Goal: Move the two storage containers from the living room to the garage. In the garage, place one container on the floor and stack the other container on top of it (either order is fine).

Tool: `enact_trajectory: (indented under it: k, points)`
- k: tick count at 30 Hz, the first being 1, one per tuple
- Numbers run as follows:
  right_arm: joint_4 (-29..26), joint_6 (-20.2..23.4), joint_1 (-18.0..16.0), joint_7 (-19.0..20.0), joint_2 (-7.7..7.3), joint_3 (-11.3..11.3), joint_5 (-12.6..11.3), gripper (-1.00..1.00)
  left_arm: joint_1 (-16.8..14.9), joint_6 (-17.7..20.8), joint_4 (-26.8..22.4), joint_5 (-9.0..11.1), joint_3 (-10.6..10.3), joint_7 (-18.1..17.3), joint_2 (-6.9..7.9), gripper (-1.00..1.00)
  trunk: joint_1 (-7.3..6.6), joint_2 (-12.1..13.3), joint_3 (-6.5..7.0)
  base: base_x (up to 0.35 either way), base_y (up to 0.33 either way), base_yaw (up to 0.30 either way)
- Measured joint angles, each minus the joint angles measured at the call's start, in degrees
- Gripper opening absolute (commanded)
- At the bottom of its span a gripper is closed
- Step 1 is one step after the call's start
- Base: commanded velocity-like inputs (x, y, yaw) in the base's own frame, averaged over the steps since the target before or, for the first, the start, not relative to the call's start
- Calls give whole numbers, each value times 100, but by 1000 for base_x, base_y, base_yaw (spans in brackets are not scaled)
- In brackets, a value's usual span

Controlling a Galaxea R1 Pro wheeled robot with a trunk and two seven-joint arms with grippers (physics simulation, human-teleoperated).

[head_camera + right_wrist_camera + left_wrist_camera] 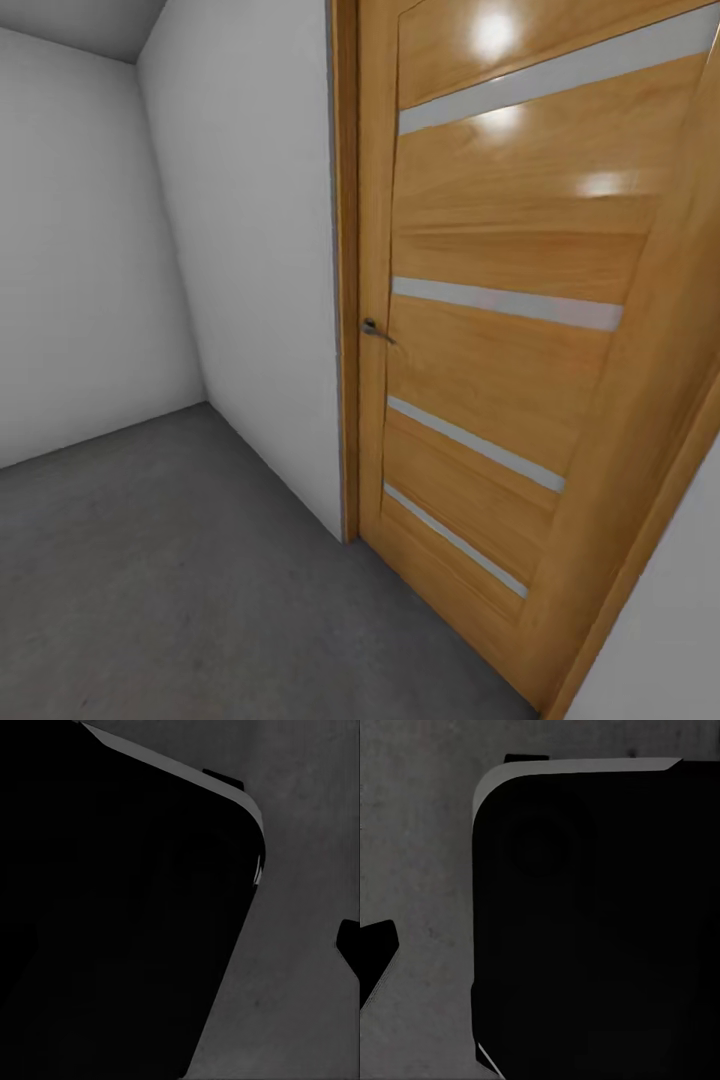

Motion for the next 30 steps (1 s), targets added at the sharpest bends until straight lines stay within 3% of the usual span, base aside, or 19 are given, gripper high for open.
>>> enact_trajectory:
  k: [30]
  points:
    - [0,0,0,0,0,0,0,100,0,0,0,5,0,-16,9,100,0,0,0,322,0,0]
